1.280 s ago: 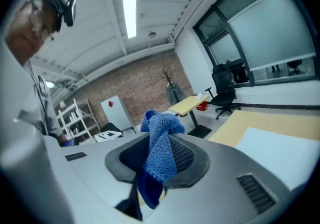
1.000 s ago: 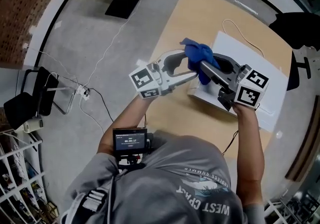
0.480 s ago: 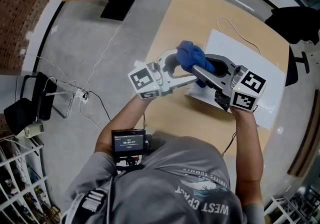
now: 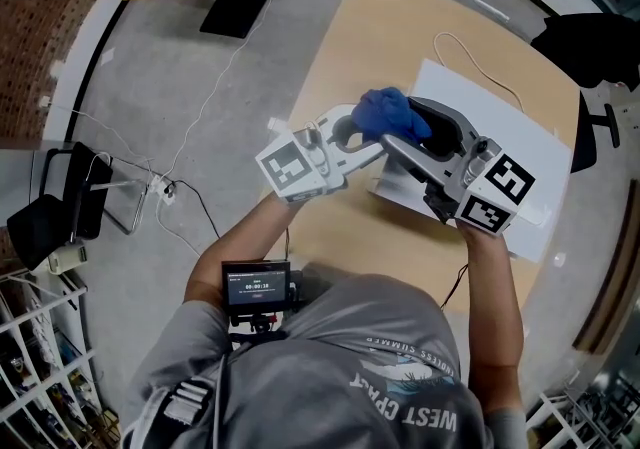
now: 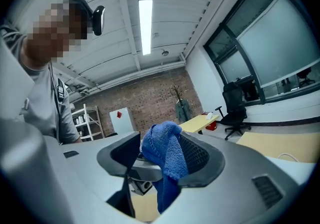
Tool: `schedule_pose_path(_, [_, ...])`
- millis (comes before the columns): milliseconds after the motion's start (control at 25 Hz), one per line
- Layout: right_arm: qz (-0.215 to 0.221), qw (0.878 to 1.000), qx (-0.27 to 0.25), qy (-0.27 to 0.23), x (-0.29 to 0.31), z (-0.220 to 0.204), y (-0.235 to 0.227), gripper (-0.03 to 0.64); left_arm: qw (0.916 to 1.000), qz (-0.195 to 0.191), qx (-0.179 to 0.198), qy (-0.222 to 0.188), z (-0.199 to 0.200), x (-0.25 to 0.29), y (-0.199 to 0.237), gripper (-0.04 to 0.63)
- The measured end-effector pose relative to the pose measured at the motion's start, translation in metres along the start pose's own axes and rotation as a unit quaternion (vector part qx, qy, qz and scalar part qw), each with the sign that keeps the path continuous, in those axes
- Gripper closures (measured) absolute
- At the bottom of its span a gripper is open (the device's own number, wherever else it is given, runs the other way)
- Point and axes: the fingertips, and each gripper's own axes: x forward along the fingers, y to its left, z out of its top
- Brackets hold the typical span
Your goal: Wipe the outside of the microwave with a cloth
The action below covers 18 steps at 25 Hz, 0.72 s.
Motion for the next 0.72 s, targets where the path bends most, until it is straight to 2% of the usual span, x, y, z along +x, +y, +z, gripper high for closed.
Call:
schedule_pose_path(240, [-0.096,0.994,-0.038,-0.040,-0.038,0.017,-0.026,0.382,0.9981,0.057,0.017,0.017,-0.013,-0.003,0.027,0.509])
schedule_pose_path(360, [-0.133,0.989,-0.040,-0.048,-0.061,0.016,-0.035,0.382,0.9941,0.094,0.026,0.046,-0.028,-0.009,0.044,0.509])
schedule_pose_path(480, [-0.161,0.985,-0.033,-0.044,-0.081,0.006,-0.041,0.383,0.9905,0.116,0.044,0.060,-0.041,-0.012,0.055,0.509])
schedule_pose_path(560, [-0.175,0.983,-0.022,-0.040,-0.092,-0.002,-0.043,0.383,0.9857,0.121,0.075,0.090,-0.057,-0.013,0.060,0.509])
schedule_pose_path(720, [-0.199,0.979,0.001,-0.034,-0.110,-0.020,-0.046,0.383,0.9706,0.116,0.130,0.166,-0.094,-0.010,0.059,0.509])
